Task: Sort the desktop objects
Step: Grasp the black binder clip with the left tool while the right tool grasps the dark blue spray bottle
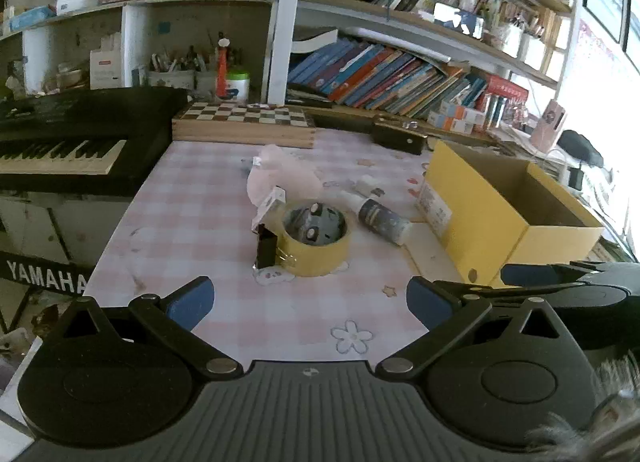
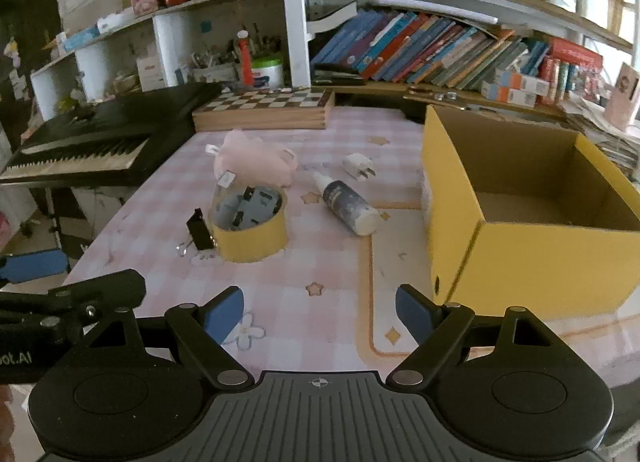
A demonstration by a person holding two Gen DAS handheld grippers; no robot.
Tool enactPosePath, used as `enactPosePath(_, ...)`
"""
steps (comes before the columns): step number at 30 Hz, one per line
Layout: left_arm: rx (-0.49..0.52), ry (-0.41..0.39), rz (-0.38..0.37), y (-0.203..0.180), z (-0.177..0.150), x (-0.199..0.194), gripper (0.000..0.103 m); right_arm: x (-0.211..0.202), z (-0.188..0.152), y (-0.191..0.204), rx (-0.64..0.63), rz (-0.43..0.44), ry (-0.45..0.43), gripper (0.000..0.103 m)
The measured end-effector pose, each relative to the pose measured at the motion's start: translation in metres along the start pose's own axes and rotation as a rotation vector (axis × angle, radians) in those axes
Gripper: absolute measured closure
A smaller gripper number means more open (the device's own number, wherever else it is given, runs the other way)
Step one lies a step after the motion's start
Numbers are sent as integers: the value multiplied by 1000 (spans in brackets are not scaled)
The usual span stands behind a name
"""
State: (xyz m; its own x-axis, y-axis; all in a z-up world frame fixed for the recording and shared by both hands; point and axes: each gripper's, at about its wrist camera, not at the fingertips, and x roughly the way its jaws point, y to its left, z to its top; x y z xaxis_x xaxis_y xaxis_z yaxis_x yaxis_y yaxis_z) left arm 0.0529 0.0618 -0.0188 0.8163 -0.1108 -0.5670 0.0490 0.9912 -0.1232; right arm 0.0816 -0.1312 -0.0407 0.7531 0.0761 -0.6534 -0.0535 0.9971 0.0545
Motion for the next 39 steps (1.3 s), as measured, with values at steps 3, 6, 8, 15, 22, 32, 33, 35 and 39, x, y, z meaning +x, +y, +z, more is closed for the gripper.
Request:
enactPosePath(3,-18,17,37,2,5,13,0,10,7,-3,-7,7,11,18)
enactPosePath(6,-31,46,63,5,10,29,0,21,15,-5,-13,12,17,18)
enactPosePath(8,-21,76,87,3,13,40,0,29,21,-6,-19,13,18,18)
enactPosePath(15,-22,113,99,5,24,64,0,57,40,-10,-43,30,36,18)
enactPosePath(22,-51,138,152,14,37,87,6,81,58,-12,-75,41,54,33)
enactPosePath(32,-41,250,157,24,40,136,51,115,75,-18,-91,35,112,39)
enactPosePath(33,-33,251,151,23,41,139,51,119,77,-19,-94,32,119,39)
enactPosePath(35,-12,262,149,20,41,145,52,124,79,-20,-96,25,131,39)
enactPosePath(39,-6,304,151,23,40,157,68,136,84,-22,-96,17,153,39)
